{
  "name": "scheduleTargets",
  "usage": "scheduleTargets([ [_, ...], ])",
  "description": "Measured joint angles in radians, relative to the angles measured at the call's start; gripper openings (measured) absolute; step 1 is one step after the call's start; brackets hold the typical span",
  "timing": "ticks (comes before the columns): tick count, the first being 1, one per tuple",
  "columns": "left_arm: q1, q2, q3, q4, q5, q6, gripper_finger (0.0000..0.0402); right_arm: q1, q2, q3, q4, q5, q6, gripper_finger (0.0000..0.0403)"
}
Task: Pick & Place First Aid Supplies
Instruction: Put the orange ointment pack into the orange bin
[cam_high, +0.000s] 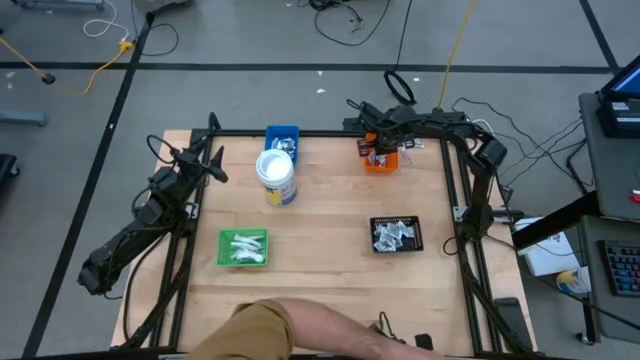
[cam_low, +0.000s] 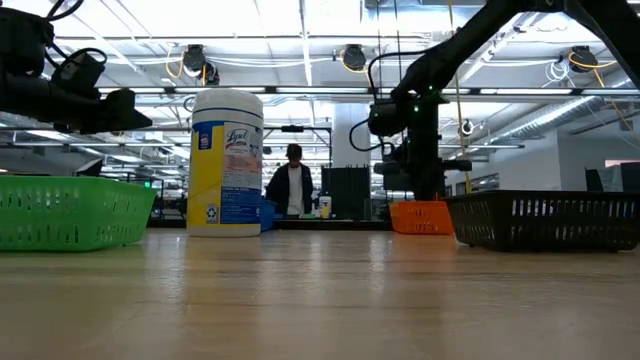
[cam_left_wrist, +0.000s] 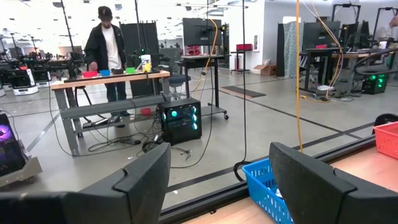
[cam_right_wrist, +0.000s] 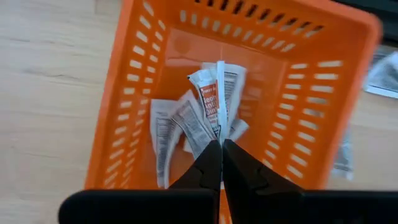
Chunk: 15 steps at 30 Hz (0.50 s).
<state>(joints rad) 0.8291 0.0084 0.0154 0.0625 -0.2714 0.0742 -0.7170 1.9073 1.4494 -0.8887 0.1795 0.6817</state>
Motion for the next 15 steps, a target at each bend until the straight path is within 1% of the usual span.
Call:
scheduleTargets([
  [4,0.0,0.0,0.0,0.0,0.0,0.0,0.0273,0.0,0.006,0.0,0.006,0.0,-0.017,0.0002],
  [8,0.0,0.0,0.0,0.0,0.0,0.0,0.0274,0.0,0.006,0.0,0.037,0.0,-0.026,0.0016],
  [11,0.0,0.0,0.0,0.0,0.0,0.0,0.0273,0.003,0.006,0.0,0.044,-0.001,-0.012,0.0035],
  [15,0.0,0.0,0.0,0.0,0.0,0.0,0.0273,0.012,0.003,0.0,0.045,-0.001,-0.011,0.0078],
])
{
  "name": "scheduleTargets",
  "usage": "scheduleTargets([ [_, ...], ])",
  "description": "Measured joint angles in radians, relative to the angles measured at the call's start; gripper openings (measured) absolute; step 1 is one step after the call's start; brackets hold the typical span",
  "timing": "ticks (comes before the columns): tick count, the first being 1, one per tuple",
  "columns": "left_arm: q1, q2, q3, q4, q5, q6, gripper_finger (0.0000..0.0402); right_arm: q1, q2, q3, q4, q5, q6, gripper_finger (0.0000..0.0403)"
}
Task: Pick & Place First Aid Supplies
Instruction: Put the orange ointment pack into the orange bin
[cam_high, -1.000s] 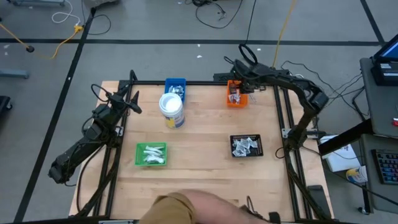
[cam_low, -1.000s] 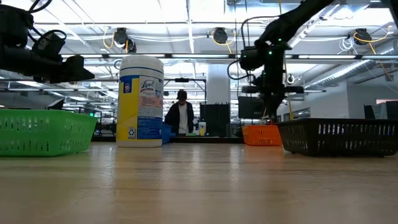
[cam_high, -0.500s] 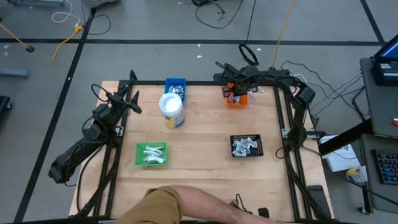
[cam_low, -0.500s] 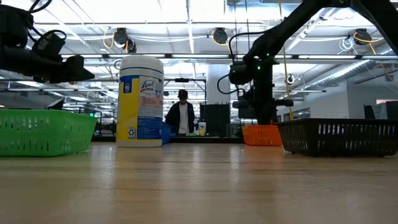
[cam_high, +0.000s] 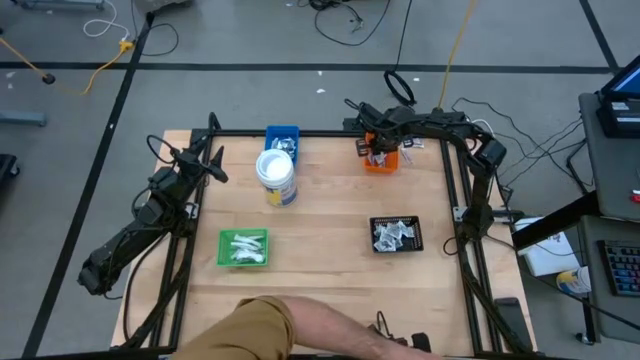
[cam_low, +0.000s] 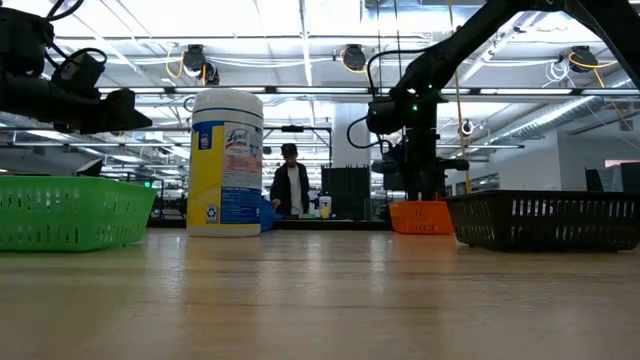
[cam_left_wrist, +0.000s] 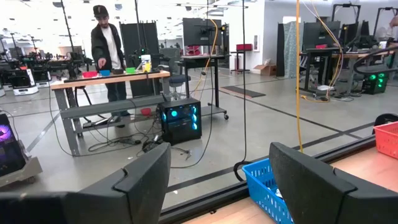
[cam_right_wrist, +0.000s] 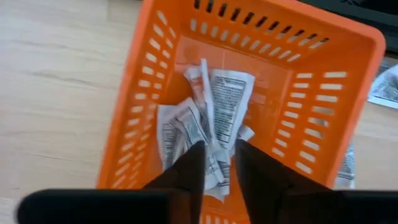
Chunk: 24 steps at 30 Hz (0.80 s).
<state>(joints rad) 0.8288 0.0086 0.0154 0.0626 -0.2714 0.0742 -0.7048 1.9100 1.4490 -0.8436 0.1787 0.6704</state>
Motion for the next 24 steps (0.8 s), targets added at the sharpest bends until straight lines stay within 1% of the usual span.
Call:
scheduleTargets([
  [5,0.0,0.0,0.0,0.0,0.0,0.0,0.0274,0.0,-0.037,0.0,0.007,0.0,0.018,0.0141],
  [8,0.0,0.0,0.0,0.0,0.0,0.0,0.0274,0.0,-0.065,0.0,0.002,0.001,0.022,0.0158],
  [11,0.0,0.0,0.0,0.0,0.0,0.0,0.0274,-0.004,-0.094,0.0,-0.003,0.002,0.025,0.016],
  [15,0.0,0.0,0.0,0.0,0.0,0.0,0.0274,-0.021,-0.116,-0.006,0.005,0.002,-0.003,0.0152],
  [18,0.0,0.0,0.0,0.0,0.0,0.0,0.0273,-0.041,-0.146,-0.074,0.052,0.001,-0.011,0.0145],
  [24,0.0,0.0,0.0,0.0,0.0,0.0,0.0274,-0.092,-0.251,-0.215,0.104,0.004,-0.047,0.0139],
])
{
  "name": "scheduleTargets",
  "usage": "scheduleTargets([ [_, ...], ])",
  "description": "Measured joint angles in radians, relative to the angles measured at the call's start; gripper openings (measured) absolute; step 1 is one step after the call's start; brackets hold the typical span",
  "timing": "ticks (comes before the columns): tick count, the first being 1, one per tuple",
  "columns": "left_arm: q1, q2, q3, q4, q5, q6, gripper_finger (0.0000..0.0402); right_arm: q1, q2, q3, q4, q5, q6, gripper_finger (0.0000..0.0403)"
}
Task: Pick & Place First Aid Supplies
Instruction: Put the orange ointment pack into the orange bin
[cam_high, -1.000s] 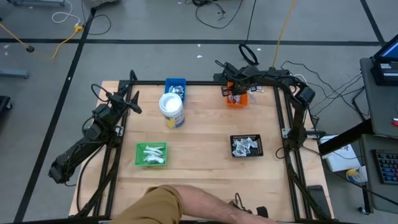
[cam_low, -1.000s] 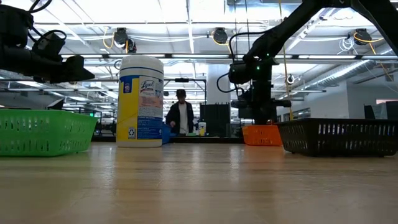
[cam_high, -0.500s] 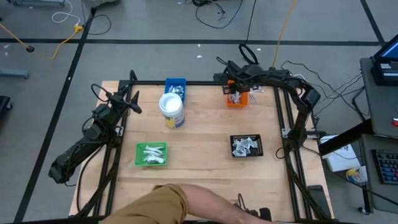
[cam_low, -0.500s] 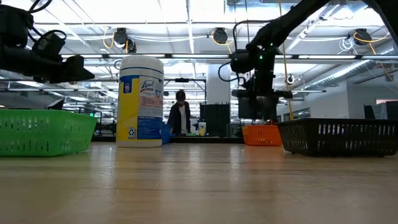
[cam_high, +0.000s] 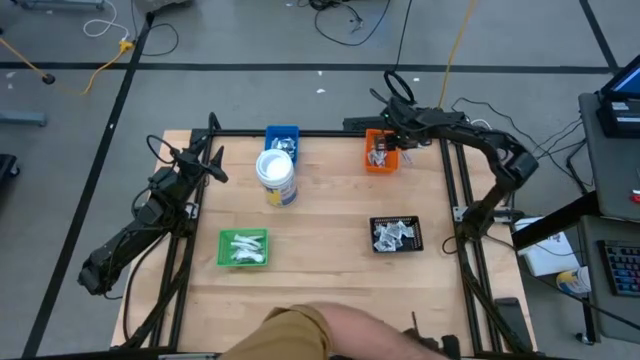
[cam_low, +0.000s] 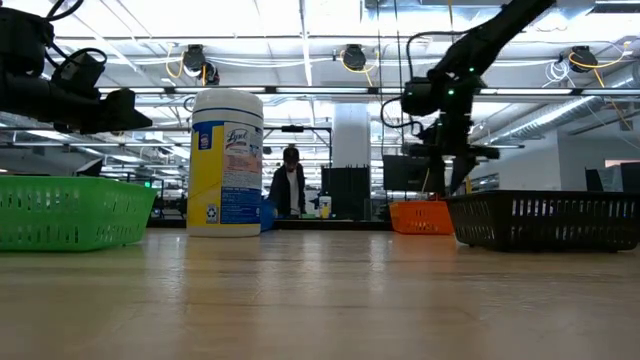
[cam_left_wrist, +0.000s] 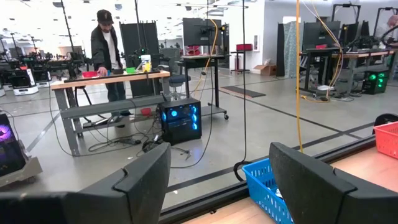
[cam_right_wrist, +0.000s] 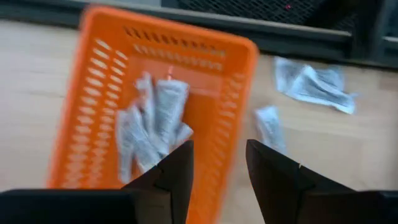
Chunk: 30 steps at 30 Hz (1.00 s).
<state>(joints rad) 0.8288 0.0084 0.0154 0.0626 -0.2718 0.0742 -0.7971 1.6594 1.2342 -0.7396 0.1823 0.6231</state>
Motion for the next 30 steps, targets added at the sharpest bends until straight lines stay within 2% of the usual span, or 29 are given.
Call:
scheduleTargets([
  [14,0.0,0.0,0.0,0.0,0.0,0.0,0.0274,-0.114,-0.195,-0.198,0.106,0.0,-0.195,0.0136],
  [24,0.0,0.0,0.0,0.0,0.0,0.0,0.0274,-0.13,-0.198,-0.342,0.267,-0.004,-0.282,0.0136],
  [30,0.0,0.0,0.0,-0.001,0.0,0.0,0.0274,-0.149,-0.141,-0.386,0.322,-0.03,-0.295,0.0136],
])
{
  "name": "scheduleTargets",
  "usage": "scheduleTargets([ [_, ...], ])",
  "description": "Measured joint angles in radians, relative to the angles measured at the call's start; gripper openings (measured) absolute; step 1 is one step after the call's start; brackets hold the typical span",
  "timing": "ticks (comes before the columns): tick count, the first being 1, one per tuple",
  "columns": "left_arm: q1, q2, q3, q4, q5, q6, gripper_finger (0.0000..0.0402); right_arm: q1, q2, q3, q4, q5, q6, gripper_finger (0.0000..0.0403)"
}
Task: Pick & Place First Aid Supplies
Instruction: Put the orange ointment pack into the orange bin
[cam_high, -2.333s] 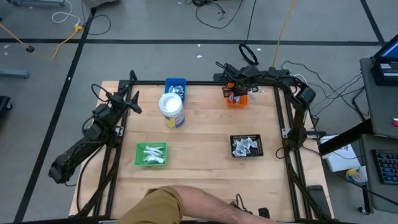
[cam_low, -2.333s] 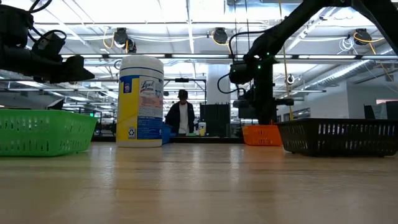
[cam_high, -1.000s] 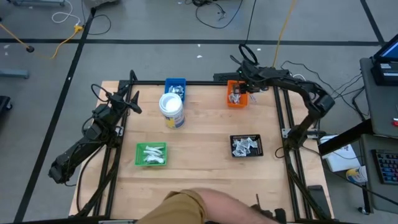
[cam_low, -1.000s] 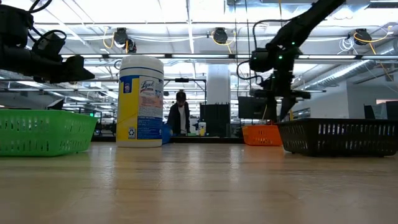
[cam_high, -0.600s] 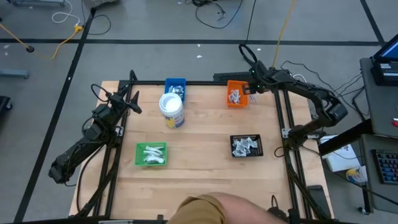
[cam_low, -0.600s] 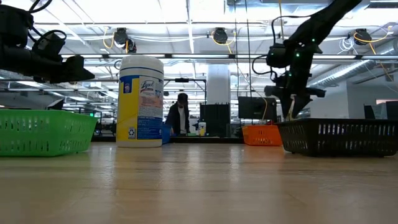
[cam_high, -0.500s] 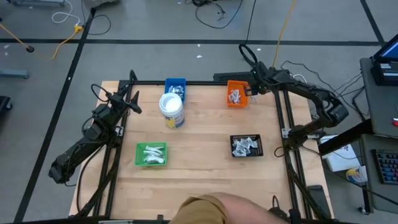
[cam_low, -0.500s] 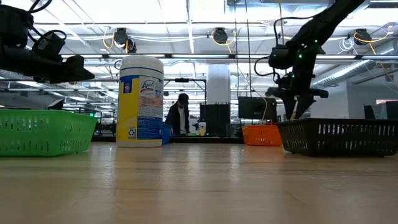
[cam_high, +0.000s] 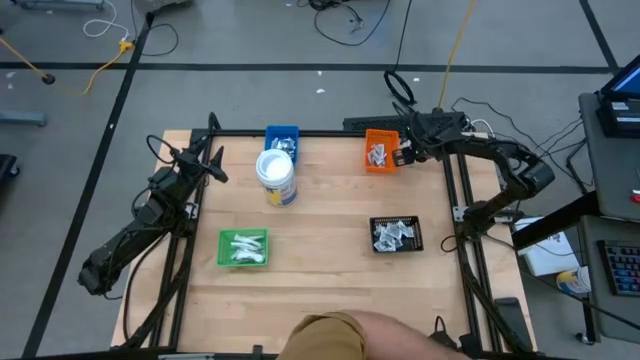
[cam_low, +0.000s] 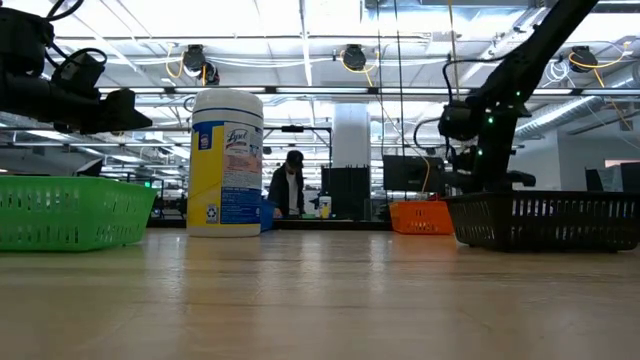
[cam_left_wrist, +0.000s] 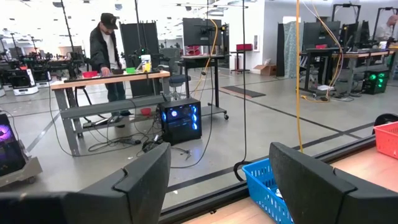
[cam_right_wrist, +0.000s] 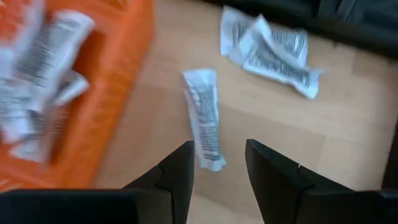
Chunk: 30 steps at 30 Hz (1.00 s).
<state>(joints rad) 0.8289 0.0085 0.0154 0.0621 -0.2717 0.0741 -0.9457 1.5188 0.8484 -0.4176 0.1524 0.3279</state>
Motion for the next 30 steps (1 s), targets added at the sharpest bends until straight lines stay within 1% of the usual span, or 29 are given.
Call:
scheduleTargets([
  [5,0.0,0.0,0.0,0.0,0.0,0.0,0.0273,-0.026,0.059,-0.001,0.024,-0.005,-0.01,0.0134],
  [9,0.0,0.0,0.0,0.0,0.0,0.0,0.0274,-0.037,0.092,0.001,0.03,-0.07,-0.03,0.0127],
  [11,0.0,0.0,0.0,0.0,0.0,0.0,0.0274,-0.037,0.099,0.002,0.032,-0.078,-0.034,0.0119],
  [14,0.0,0.0,0.0,0.0,0.0,0.0,0.0274,-0.032,0.1,0.002,0.031,-0.079,-0.034,0.0092],
  [18,0.0,0.0,0.0,0.0,0.0,0.0,0.0274,-0.027,0.1,0.002,0.029,-0.09,-0.038,0.0028],
  [20,0.0,0.0,0.0,0.0,0.0,0.0,0.0274,-0.028,0.1,0.003,0.025,-0.106,-0.041,0.0008],
  [22,0.0,0.0,0.0,0.0,0.0,0.0,0.0274,-0.028,0.09,0.002,0.012,-0.101,-0.019,0.0009],
  [25,0.0,0.0,0.0,0.0,0.0,0.0,0.0274,-0.028,0.066,0.015,-0.054,-0.102,0.017,0.0004],
  [30,0.0,0.0,0.0,0.0,0.0,0.0,0.0273,-0.022,0.024,0.065,-0.147,-0.076,0.098,0.0002],
])
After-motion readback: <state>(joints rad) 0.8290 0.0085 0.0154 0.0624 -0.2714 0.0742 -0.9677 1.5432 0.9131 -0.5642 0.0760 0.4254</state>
